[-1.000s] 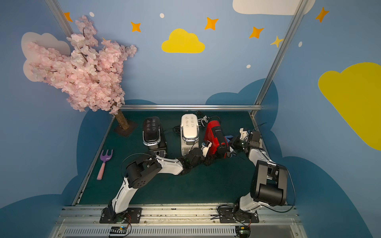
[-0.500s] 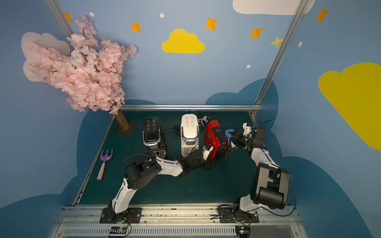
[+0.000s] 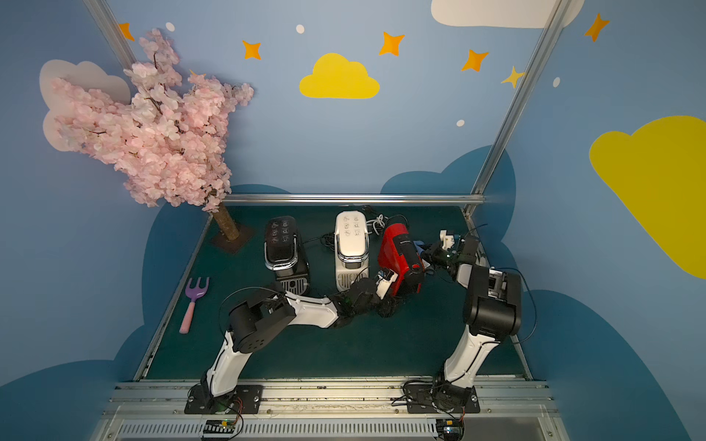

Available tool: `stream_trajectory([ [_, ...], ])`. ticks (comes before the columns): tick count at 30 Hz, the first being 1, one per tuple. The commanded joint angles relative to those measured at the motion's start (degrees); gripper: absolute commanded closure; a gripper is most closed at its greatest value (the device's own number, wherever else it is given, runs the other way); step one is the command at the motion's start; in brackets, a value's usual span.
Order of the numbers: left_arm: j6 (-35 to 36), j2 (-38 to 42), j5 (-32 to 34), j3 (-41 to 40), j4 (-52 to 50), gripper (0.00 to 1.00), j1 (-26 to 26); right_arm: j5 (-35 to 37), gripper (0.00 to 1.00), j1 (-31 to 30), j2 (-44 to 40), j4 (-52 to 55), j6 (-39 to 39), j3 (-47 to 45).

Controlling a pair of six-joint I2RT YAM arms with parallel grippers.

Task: Wipe the surface of a coffee machine
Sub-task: Wipe the dirt from the surface of the coffee machine.

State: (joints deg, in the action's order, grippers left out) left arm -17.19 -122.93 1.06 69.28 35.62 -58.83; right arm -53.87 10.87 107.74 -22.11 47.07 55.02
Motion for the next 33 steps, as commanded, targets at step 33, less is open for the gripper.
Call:
stream_trajectory([
  [33, 1.66, 17.87, -0.16, -15.24, 1.38, 0.29, 0.03, 31.23, 1.00, -11.92, -45.45, 36.27, -22.28, 1.62],
])
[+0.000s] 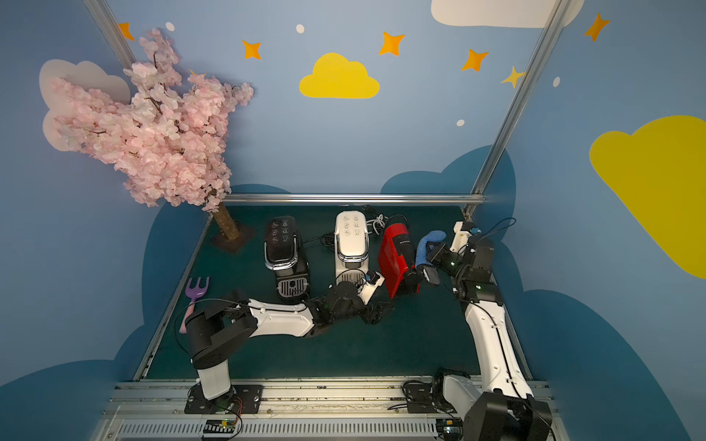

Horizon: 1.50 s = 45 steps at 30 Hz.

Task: Wipe the surface of a coffee machine
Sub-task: Wipe the dirt from the surface of the coffee machine.

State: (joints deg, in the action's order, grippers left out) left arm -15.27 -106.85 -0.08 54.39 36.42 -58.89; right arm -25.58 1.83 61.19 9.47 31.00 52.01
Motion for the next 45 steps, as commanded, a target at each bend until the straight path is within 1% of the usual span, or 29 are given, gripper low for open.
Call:
stream_trajectory([
  [1, -0.38, 2.09, 1.75, -0.79, 0.98, 0.29, 0.11, 3.95, 1.00, -4.37, 2.35, 5.22, -7.79, 5.75],
  [3, -0.46, 2.88, 2.78, -2.11, 2.52, 0.29, 0.09, 4.52, 1.00, -6.50, 4.80, 5.37, -9.92, 7.34],
  [13, -0.35, 6.91, 7.43, -6.81, 4.00, 0.29, 0.09, 4.23, 1.00, -13.66, 18.17, 7.32, -12.56, 15.67],
  [19, 0.06, 8.68, 10.37, -8.72, 4.22, 0.29, 0.16, 5.19, 1.00, -16.43, 24.52, 9.64, -14.16, 19.61],
  [21, 0.19, 9.50, 11.50, -9.46, 4.44, 0.29, 0.18, 6.22, 1.00, -17.30, 26.16, 10.68, -15.19, 20.59],
  [24, -0.29, 10.34, 13.65, -10.31, 4.34, 0.28, 0.35, 9.68, 1.00, -18.65, 28.62, 13.27, -16.32, 22.10],
  [27, -1.09, 10.34, 13.52, -10.47, 3.98, 0.28, 1.12, 14.15, 1.00, -19.09, 29.70, 15.70, -15.63, 22.64],
  [33, -2.13, 10.52, 13.62, -11.48, 4.61, 0.28, 1.85, 22.06, 1.00, -21.56, 30.66, 18.78, -17.88, 22.34],
  [39, -2.27, 11.09, 13.71, -12.53, 5.52, 0.28, 2.64, 25.28, 1.00, -24.33, 31.00, 19.13, -18.15, 20.08],
  [42, -2.19, 11.87, 13.97, -13.41, 5.86, 0.28, 2.95, 23.35, 1.00, -24.76, 31.90, 20.09, -17.91, 20.04],
  [45, -1.81, 12.41, 14.31, -13.87, 5.70, 0.28, 3.12, 24.54, 1.00, -25.57, 32.04, 19.84, -17.82, 19.22],
])
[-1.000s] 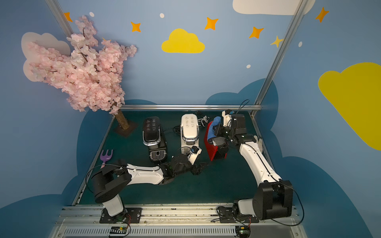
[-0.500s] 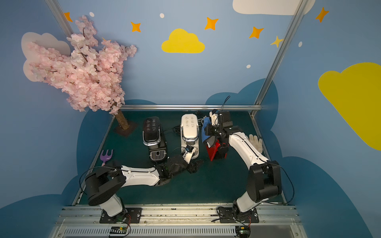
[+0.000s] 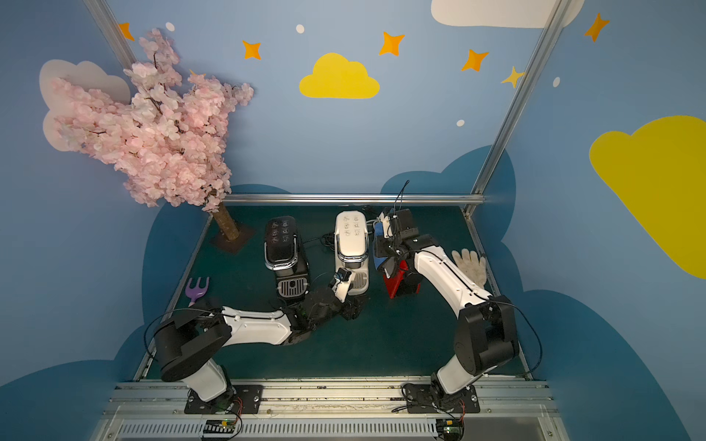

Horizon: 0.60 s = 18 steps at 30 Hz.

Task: Wipe the surface of a coffee machine
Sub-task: Wipe the dirt from the surface of the coffee machine.

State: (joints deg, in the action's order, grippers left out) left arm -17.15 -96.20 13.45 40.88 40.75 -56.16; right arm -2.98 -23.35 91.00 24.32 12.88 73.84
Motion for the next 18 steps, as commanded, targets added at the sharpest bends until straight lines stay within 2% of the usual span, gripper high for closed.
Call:
stream_trajectory([
  [1, 0.10, 1.97, 0.98, -0.57, 1.35, 0.28, 0.36, 2.46, 1.00, -0.71, 2.10, 4.76, 0.38, -3.04],
  [6, 0.75, 3.15, 1.39, -1.32, 1.42, 0.28, 0.51, 2.48, 1.00, -1.94, 1.97, 2.82, 1.61, -4.91],
  [12, 1.10, 3.99, 1.83, -2.09, 1.55, 0.28, 0.51, 7.11, 1.00, -3.63, 2.53, 3.73, 1.71, -4.73],
  [18, 0.90, 4.18, 1.82, -2.78, 1.99, 0.28, 0.53, 11.53, 1.00, -4.05, 1.55, -0.32, 1.97, -8.35],
])
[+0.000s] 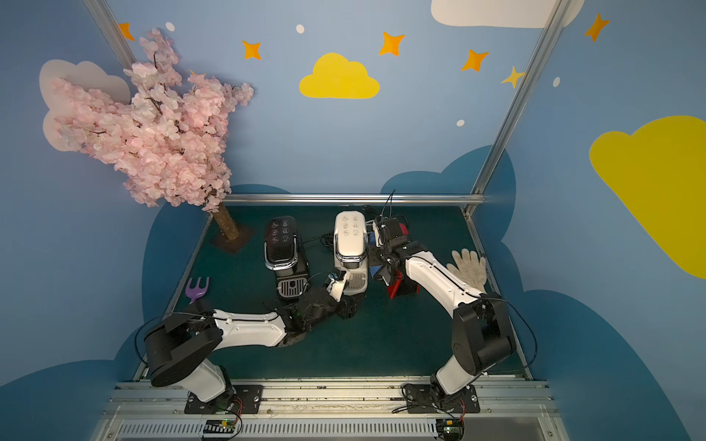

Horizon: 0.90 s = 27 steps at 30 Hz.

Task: Wipe the surface of a coffee machine
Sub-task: Wipe the dirt from the surface of the coffee machine.

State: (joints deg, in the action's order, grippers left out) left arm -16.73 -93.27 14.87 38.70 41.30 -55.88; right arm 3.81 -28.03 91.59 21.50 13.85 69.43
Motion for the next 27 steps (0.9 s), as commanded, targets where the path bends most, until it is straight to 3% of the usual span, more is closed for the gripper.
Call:
stream_trajectory([
  [1, 0.39, 1.34, 0.37, -0.63, 1.50, 0.28, 0.24, 5.49, 1.00, 0.48, 1.00, 1.63, 1.09, -4.77],
  [10, 0.45, 1.89, 0.87, -1.35, 1.57, 0.28, 0.33, 9.25, 1.00, 0.05, 3.82, -1.26, 1.54, -7.94],
  [27, 0.53, 2.31, 1.39, -1.78, 1.47, 0.28, 0.35, 8.22, 1.00, -1.41, 9.93, -5.12, 2.51, -9.88],
])
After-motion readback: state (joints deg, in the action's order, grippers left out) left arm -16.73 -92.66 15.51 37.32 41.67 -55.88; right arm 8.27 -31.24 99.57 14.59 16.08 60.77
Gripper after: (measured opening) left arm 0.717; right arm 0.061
